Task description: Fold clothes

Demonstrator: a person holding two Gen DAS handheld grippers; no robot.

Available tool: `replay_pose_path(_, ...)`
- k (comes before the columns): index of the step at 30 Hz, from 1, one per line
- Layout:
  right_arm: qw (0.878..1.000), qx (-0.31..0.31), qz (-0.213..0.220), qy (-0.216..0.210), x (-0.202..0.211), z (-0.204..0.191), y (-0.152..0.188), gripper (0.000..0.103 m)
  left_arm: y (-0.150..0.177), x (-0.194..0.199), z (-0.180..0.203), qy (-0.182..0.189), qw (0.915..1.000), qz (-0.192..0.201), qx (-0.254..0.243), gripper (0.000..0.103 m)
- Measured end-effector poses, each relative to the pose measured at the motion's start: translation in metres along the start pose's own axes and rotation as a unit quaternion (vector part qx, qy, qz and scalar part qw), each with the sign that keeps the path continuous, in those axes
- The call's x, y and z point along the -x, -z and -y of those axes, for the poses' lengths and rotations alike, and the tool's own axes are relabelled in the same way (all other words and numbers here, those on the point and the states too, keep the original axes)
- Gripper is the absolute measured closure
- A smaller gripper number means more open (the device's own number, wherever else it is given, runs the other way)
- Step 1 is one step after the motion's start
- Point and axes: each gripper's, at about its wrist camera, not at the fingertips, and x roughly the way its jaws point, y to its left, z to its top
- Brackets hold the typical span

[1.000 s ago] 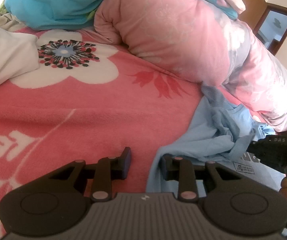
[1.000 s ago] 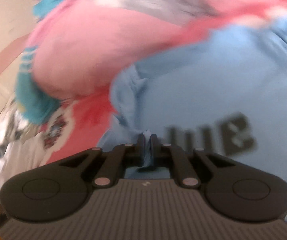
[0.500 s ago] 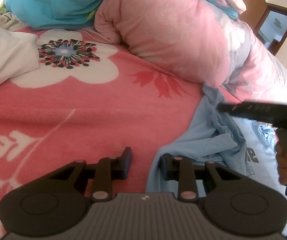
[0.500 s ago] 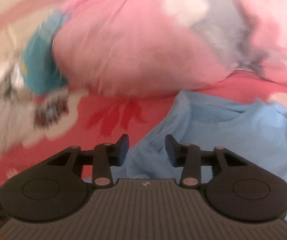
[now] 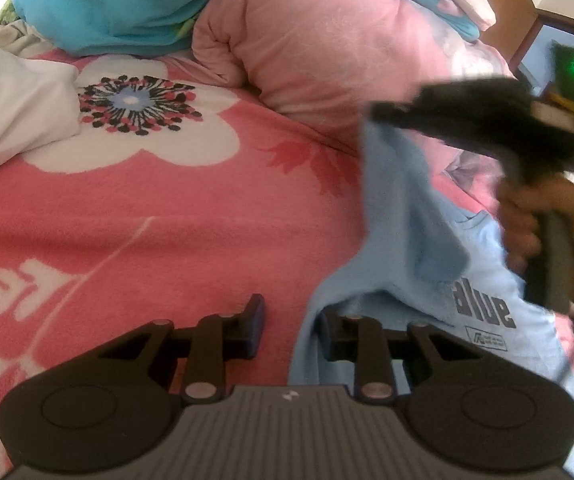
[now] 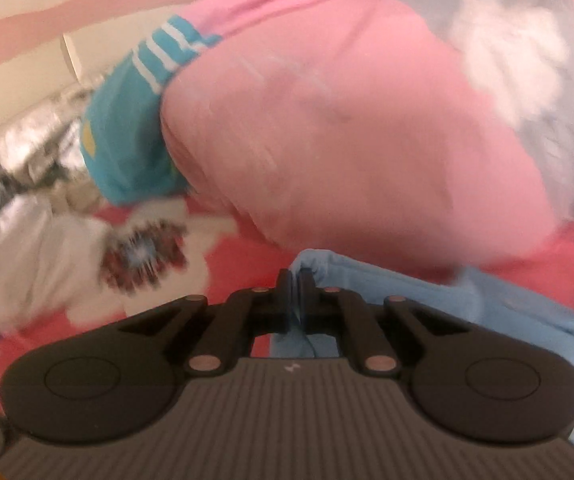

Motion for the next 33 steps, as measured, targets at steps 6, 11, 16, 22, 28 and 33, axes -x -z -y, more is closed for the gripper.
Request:
replay_pose_path(6,0.999,-0.023,-0.044,0.022,-0.042,0.003,-0.014,0.055,-0.002,0.0,-0.006,0.009,0.9998,-0.005,0.016,0.076)
replay_pose_path(11,0.995,-0.098,0.009,0.015,0.055,0.027,-0.001,0.048,-0.007,-0.001,-0.004,0.02,0.9994,-0.013,0.024,0.061)
replay_pose_path(16,0.984,-0.165,0.065,0.028,0.207,0.047,0.056,0.042,-0.005,0.01,0.0,0.039,0.999,-0.021,0.01,0.047)
replay_pose_path(22,0.963,-0.228,0.095,0.11,0.378,0.071,0.161,0.032,0.019,0.05,0.001,0.07,0.9973,-0.02,-0.002,0.04)
replay_pose_path(28,0.929,-0.318,0.095,0.166,0.464,0.11,0.256,0.03,0.072,0.104,0.001,0.061,0.9972,-0.042,-0.014,0.051)
replay_pose_path(33,0.915,-0.348,0.093,0.18,0.47,0.139,0.297,0.03,0.113,0.133,0.005,0.051,0.9971,-0.054,-0.014,0.066)
